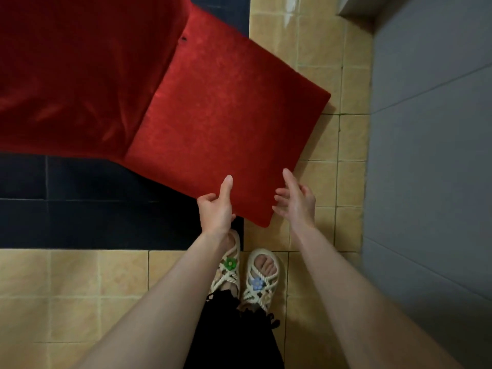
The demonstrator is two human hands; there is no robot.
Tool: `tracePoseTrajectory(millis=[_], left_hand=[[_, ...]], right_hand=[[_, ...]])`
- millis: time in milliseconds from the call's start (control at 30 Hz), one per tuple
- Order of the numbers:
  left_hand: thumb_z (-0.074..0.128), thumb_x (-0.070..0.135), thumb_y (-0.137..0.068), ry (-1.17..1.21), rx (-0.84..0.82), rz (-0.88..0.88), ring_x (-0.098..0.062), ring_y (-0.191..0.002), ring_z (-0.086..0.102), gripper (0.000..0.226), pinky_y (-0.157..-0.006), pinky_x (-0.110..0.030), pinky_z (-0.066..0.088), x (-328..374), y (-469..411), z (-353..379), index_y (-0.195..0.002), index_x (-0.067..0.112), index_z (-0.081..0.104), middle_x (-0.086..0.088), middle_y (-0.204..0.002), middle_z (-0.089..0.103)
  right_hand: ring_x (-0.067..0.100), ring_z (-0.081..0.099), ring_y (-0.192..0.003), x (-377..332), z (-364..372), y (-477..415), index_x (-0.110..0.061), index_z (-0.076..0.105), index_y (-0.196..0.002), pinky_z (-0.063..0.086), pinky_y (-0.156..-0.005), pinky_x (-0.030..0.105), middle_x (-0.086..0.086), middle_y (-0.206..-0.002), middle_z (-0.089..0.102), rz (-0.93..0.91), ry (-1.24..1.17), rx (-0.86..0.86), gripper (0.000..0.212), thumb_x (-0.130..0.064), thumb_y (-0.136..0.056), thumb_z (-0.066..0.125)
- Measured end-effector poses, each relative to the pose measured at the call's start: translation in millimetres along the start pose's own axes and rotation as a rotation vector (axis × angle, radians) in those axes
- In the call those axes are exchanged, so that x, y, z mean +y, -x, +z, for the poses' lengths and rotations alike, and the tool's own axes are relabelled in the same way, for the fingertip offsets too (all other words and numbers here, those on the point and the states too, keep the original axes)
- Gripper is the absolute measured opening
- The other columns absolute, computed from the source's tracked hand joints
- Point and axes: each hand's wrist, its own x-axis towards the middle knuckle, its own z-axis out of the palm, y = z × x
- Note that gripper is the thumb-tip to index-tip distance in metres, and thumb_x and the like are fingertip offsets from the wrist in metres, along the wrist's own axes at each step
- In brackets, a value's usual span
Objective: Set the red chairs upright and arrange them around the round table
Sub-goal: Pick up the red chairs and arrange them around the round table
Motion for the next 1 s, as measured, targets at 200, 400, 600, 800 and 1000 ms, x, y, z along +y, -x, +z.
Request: tracePoseTrajectory(millis=[200,400,600,800,1000], left_hand=[[0.072,0.063,-0.074,0.053,0.011,-0.177,-0.027,-0.128,0.044,0.113,-0.097,-0.042,0.049,-60.4,-71.3,9.8,-0.154,0.013,0.011,-0.011,-0.152,0.029],[0.082,0.055,-0.066,0.169,-0.028,-0.204,-0.011,-0.102,0.053,0.112,-0.098,-0.039,0.045,-86.4,-109.7,25.4,-0.150,0.018,0.016,0.005,-0.120,0.052],[0.087,0.043,-0.063,0.339,-0.034,-0.177,-0.011,-0.107,0.062,0.093,-0.102,-0.041,0.049,-94.5,-130.6,39.0,-0.142,0.024,0.042,0.006,-0.117,0.065],[0.087,0.046,-0.051,0.416,-0.080,-0.222,-0.017,-0.109,0.064,0.097,-0.100,-0.042,0.050,-98.6,-136.7,40.9,-0.137,0.020,0.049,0.000,-0.119,0.067],[0.085,0.048,-0.060,0.421,-0.106,-0.234,-0.020,-0.109,0.065,0.076,-0.102,-0.044,0.048,-95.4,-130.8,39.1,-0.126,0.020,0.059,-0.002,-0.118,0.070]], right_hand=[[0.014,0.052,-0.111,67.8,7.3,-66.9,-0.023,0.050,-0.124,0.045,-0.096,0.038,-0.004,-0.130,0.053,0.053,0.089,-0.001,0.058,-0.059,-0.081,0.067],[0.005,0.058,-0.104,103.6,15.3,-103.0,-0.022,0.041,-0.142,0.047,-0.071,0.014,-0.003,-0.132,0.057,0.068,0.070,-0.025,0.077,-0.055,-0.080,0.071],[0.016,0.051,-0.122,115.7,21.2,-128.9,-0.022,0.030,-0.151,0.045,-0.100,0.034,-0.002,-0.139,0.051,0.114,0.063,-0.019,0.094,-0.057,-0.076,0.073],[0.012,0.057,-0.102,122.2,25.1,-142.2,-0.017,0.035,-0.147,0.047,-0.085,0.028,-0.004,-0.125,0.057,0.143,-0.031,-0.017,0.096,-0.051,-0.070,0.080],[0.013,0.064,-0.098,117.9,22.8,-138.4,-0.016,0.048,-0.131,0.055,-0.080,0.031,-0.004,-0.111,0.065,0.192,-0.025,-0.073,0.112,-0.066,-0.037,0.085]])
